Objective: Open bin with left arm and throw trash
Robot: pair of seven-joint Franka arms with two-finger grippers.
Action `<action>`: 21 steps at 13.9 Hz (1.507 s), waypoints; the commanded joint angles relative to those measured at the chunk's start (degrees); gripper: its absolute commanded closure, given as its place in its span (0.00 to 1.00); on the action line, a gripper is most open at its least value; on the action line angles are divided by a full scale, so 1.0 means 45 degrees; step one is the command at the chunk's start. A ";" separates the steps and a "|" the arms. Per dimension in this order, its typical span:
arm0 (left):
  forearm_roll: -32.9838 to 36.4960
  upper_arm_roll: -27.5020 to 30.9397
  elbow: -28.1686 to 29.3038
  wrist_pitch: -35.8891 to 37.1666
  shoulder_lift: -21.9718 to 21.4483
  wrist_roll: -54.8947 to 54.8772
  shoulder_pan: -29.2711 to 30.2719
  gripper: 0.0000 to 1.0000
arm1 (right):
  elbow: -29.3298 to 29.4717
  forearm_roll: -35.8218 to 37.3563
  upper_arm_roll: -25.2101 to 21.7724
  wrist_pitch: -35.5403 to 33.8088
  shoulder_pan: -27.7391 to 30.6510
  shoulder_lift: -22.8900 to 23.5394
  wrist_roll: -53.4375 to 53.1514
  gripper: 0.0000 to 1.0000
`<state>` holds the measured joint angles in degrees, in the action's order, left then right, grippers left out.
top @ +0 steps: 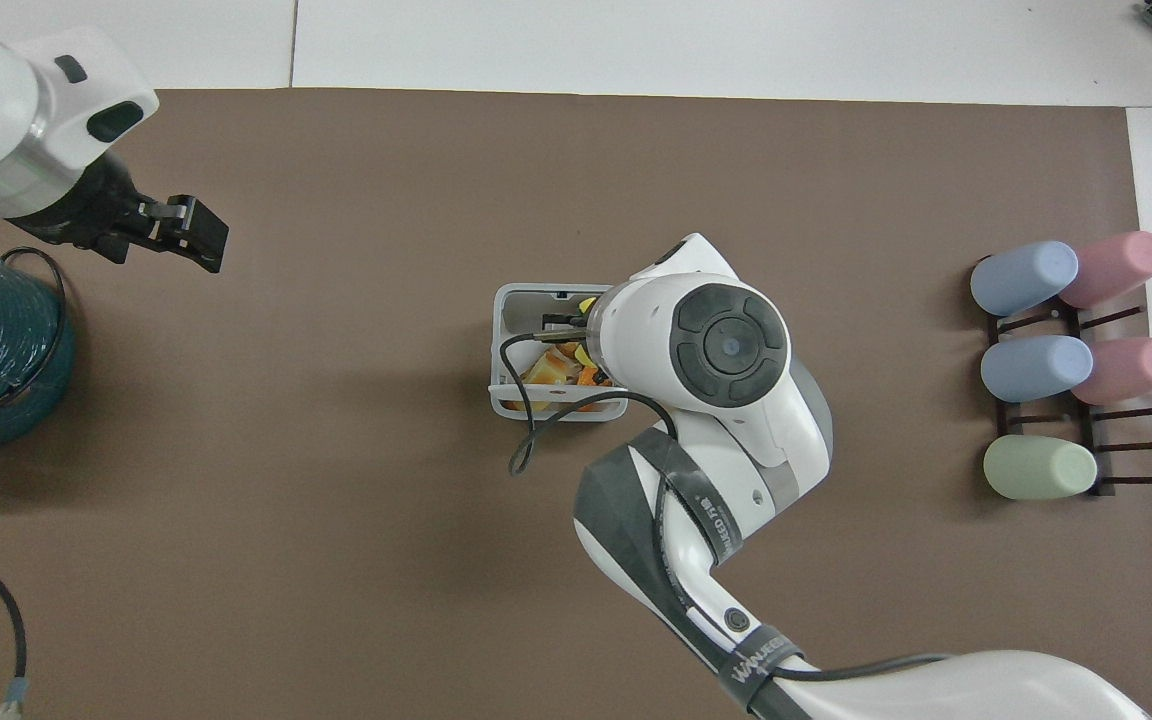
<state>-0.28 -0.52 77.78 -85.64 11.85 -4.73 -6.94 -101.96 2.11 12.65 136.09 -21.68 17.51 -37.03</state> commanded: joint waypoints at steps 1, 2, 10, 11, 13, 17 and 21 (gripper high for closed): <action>0.0120 -0.0139 0.1191 -0.0167 -0.0934 -0.0179 -0.0058 0.00 | 0.0235 -0.0040 0.0059 0.0051 0.0072 0.0133 -0.0287 0.01; 0.0120 -0.0139 0.1328 -0.0245 -0.0973 -0.0179 -0.0097 0.00 | 0.0293 -0.0020 0.0059 0.0051 0.0072 0.0153 -0.0268 0.00; 0.0101 -0.0159 0.1681 -0.0460 -0.1150 -0.0062 -0.0020 0.00 | -0.0543 0.0058 -0.0019 -0.1744 0.1827 -0.1426 0.0413 0.00; 0.0101 -0.0159 0.1681 -0.0480 -0.1150 -0.0081 -0.0020 0.00 | -0.0778 0.0058 -0.0019 -0.1997 0.2120 -0.1777 0.0957 0.00; 0.0101 -0.0159 0.1662 -0.0499 -0.1130 -0.0120 -0.0039 0.00 | -0.1014 0.0058 -0.0019 -0.2951 0.2880 -0.2500 0.2052 0.00; 0.0101 -0.0159 0.1662 -0.0792 -0.1130 -0.0120 -0.0039 0.00 | -0.0976 0.0058 -0.0019 -0.4848 0.4482 -0.3712 0.3811 0.00; 0.0101 -0.0159 0.1681 -0.1065 -0.1111 -0.0159 -0.0020 0.00 | -0.0451 0.0058 -0.0116 -0.5982 0.5539 -0.4416 0.4689 0.00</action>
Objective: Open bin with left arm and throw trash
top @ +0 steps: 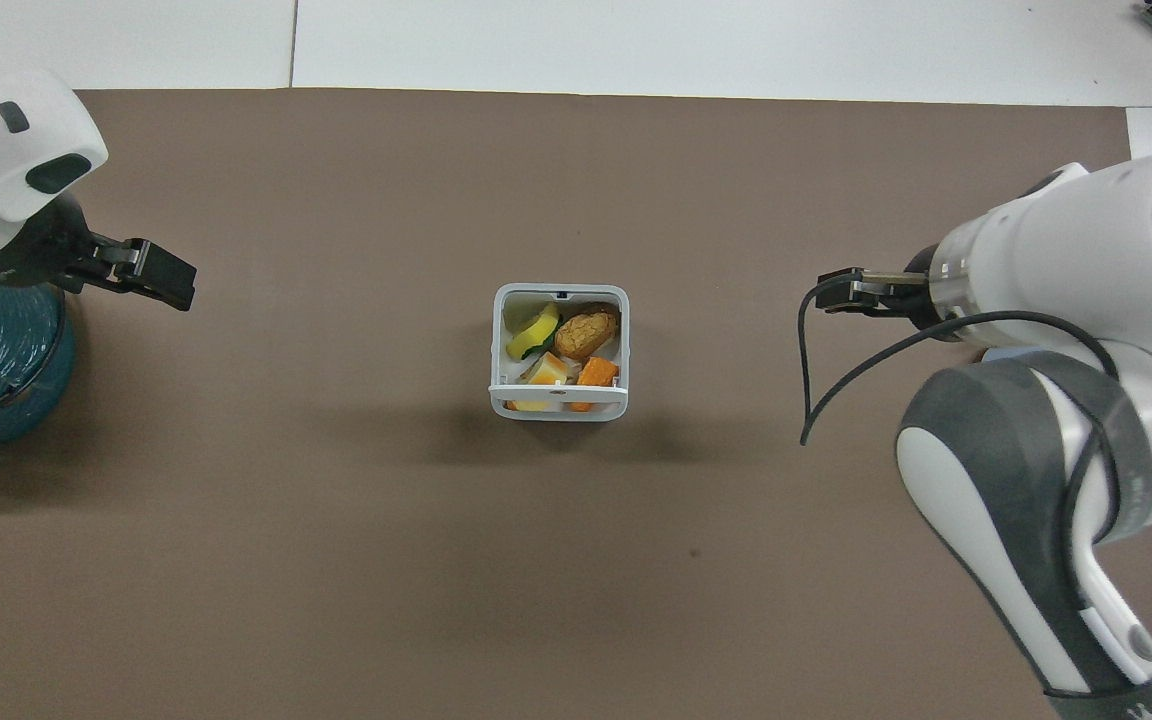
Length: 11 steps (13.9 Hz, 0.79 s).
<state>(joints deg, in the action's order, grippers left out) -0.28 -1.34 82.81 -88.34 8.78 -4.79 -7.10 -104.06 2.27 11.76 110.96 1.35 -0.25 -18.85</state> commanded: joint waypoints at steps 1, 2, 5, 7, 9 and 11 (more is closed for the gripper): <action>0.0101 0.0023 0.0563 -0.0601 -0.0427 -0.0147 0.0016 0.00 | 0.0309 0.0022 0.0082 -0.0690 0.0635 -0.0472 0.1021 0.00; 0.0101 0.0023 0.0563 -0.0738 -0.0427 -0.0166 -0.0003 0.00 | 0.0718 0.0022 0.0082 -0.0945 0.0869 -0.0434 0.1334 0.00; 0.0101 0.0023 0.0563 -0.0914 -0.0427 -0.0186 0.0016 0.00 | 0.1288 0.0022 0.0082 -0.1571 0.1261 -0.0297 0.1747 0.00; 0.0101 0.0023 0.0563 -0.1070 -0.0427 -0.0186 0.0055 0.00 | 0.1386 0.0041 0.0082 -0.1863 0.1281 -0.0277 0.1747 0.00; 0.0101 0.0023 0.0544 -0.1129 -0.0427 -0.0186 0.0036 0.00 | 0.1503 0.0003 0.0101 -0.2235 0.1495 -0.0296 0.1747 0.00; 0.0101 0.0023 0.0544 -0.1149 -0.0427 -0.0186 -0.0003 0.00 | 0.1523 -0.0017 -0.0131 -0.2333 0.1284 -0.0335 0.1767 0.00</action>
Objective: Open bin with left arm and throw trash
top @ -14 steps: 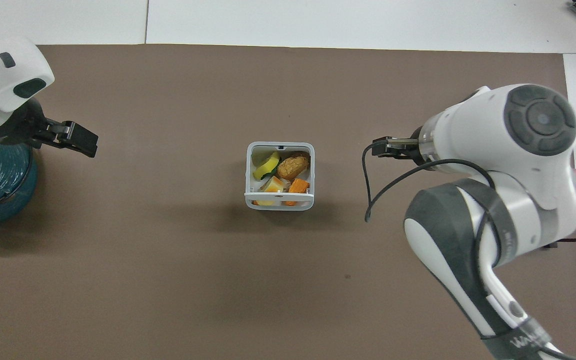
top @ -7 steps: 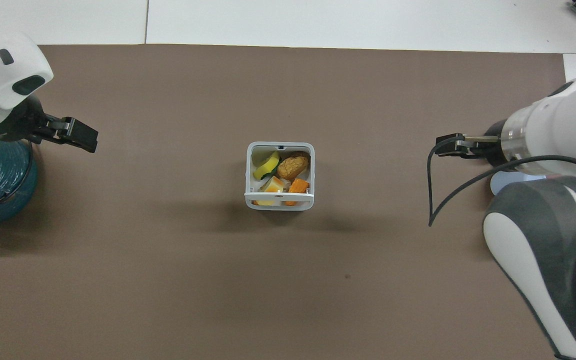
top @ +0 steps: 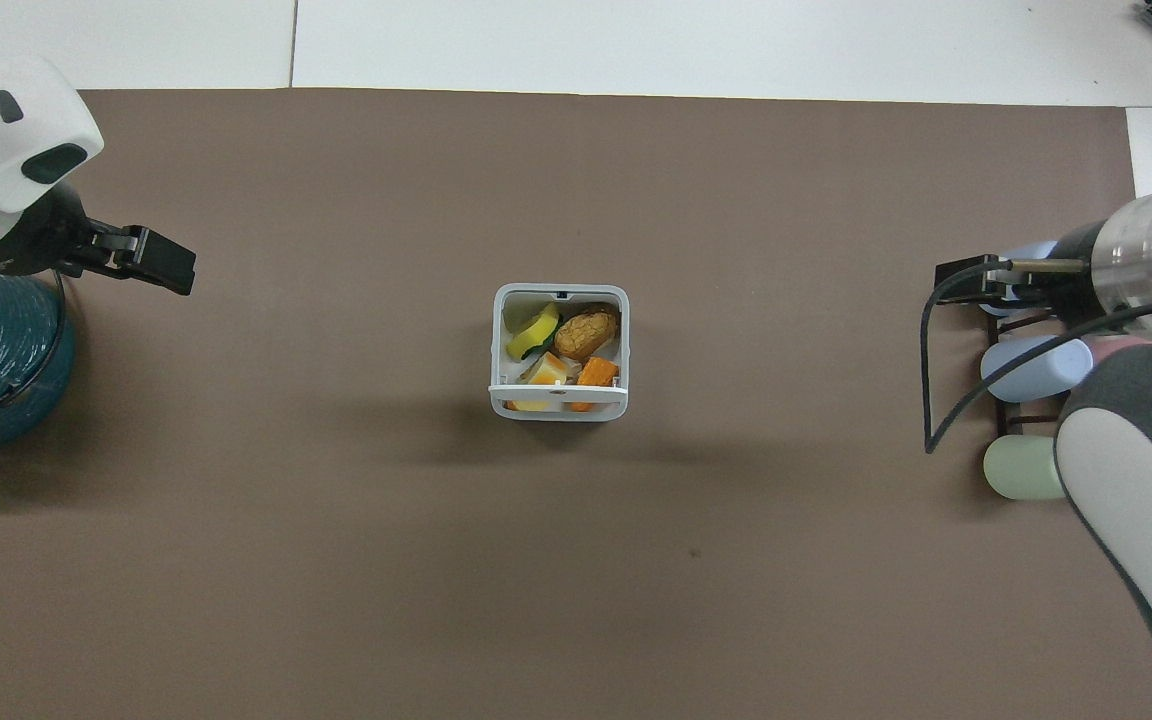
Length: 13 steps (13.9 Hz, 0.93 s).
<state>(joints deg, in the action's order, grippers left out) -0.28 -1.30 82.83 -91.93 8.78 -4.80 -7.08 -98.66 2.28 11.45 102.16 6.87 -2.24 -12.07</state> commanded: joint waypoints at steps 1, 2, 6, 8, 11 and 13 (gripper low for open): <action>0.0101 0.0016 0.0539 -0.0372 -0.0427 -0.0184 -0.0010 0.00 | 0.0401 0.0002 -0.0780 -0.0591 -0.0641 0.0050 0.0280 0.00; 0.0101 0.0016 0.0539 -0.0372 -0.0427 -0.0184 -0.0010 0.00 | 0.0537 -0.0017 -0.1309 -0.0844 -0.1073 0.0068 0.0319 0.00; 0.0101 0.0035 0.0539 -0.0352 -0.0446 -0.0184 0.0049 0.00 | 0.0617 -0.0212 -0.2210 -0.1158 -0.1857 0.0127 0.0358 0.00; 0.0101 0.0035 0.0539 -0.0314 -0.0446 -0.0184 0.0068 0.00 | 0.0598 -0.0213 -0.2544 -0.1508 -0.2248 0.0069 0.0358 0.00; 0.0101 0.0035 0.0559 -0.0294 -0.0446 -0.0164 0.0088 0.00 | 0.0500 -0.0232 -0.2584 -0.1881 -0.2269 -0.0009 0.0903 0.00; 0.0101 0.0035 0.0559 -0.0294 -0.0446 -0.0164 0.0088 0.00 | 0.0480 -0.0232 -0.2643 -0.2057 -0.2288 -0.0029 0.1081 0.00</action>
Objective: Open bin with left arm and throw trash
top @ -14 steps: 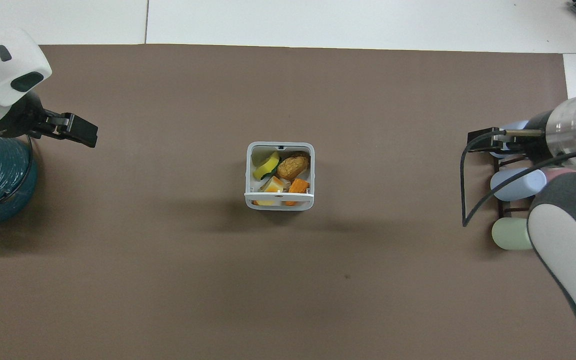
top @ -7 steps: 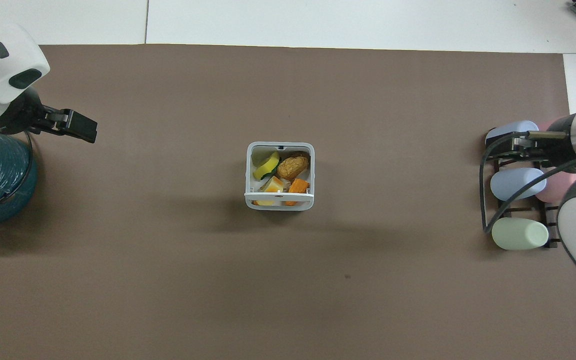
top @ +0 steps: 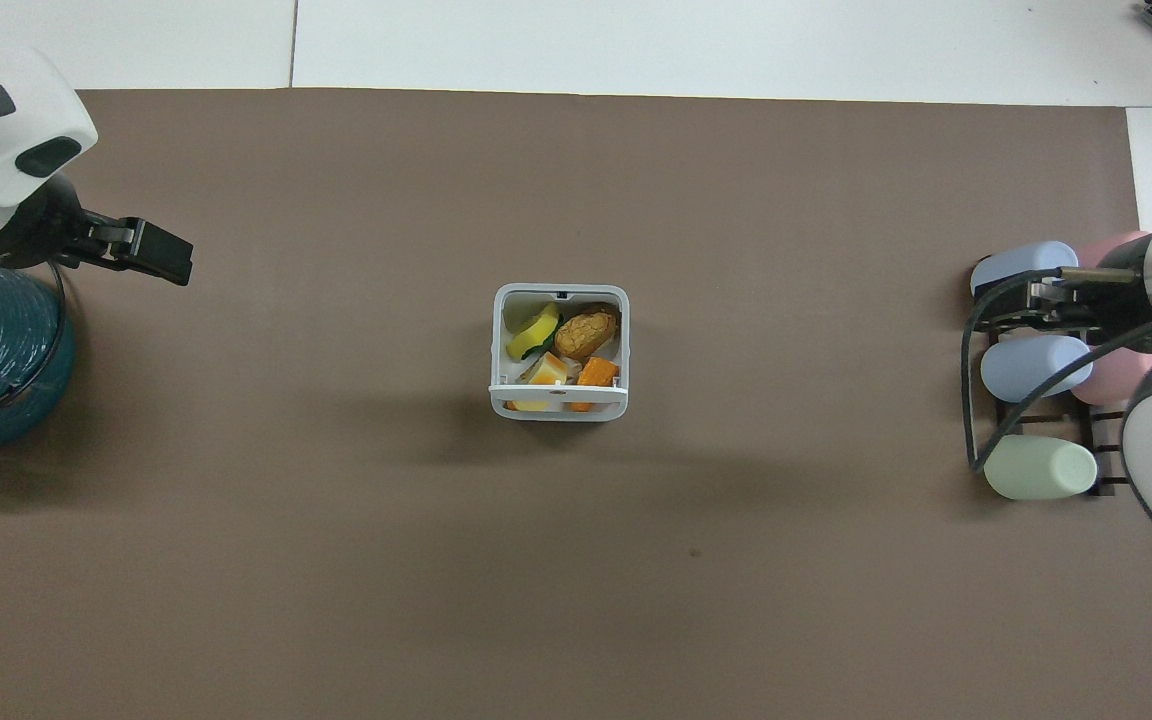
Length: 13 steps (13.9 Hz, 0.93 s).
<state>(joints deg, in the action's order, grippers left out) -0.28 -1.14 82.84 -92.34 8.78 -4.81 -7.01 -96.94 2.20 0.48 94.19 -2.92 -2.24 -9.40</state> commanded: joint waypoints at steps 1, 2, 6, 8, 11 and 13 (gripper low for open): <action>0.0101 -0.0001 0.0556 -0.0202 -0.0446 -0.0162 0.0072 0.00 | 0.0077 -0.0235 -0.0205 -0.0266 -0.0112 -0.0029 0.0488 0.00; 0.0101 -0.0001 0.0556 -0.0202 -0.0446 -0.0162 0.0072 0.00 | 0.0057 -0.0235 -0.0205 -0.0266 -0.0093 -0.0029 0.0488 0.00; 0.0101 -0.0001 0.0556 -0.0202 -0.0446 -0.0162 0.0053 0.00 | 0.0018 -0.0665 -0.0205 -0.0169 0.0064 -0.0029 0.0488 0.00; 0.0101 -0.0001 0.0556 -0.0202 -0.0446 -0.0162 0.0053 0.00 | -0.0001 -0.0665 -0.0205 -0.0168 0.0044 -0.0029 0.0507 0.00; 0.0101 -0.0001 0.0575 -0.0163 -0.0466 -0.0162 0.0072 0.00 | -0.0002 -0.0665 -0.0205 -0.0051 0.0005 -0.0029 0.0391 0.00; 0.0101 -0.0001 0.0575 -0.0163 -0.0466 -0.0162 0.0072 0.00 | -0.0001 -0.0665 -0.0185 -0.0051 0.0005 -0.0029 0.0448 0.00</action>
<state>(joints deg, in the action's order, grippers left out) -0.28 -1.13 82.86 -92.34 8.77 -4.81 -7.00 -96.95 0.34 -0.08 93.97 -2.89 -2.24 -8.79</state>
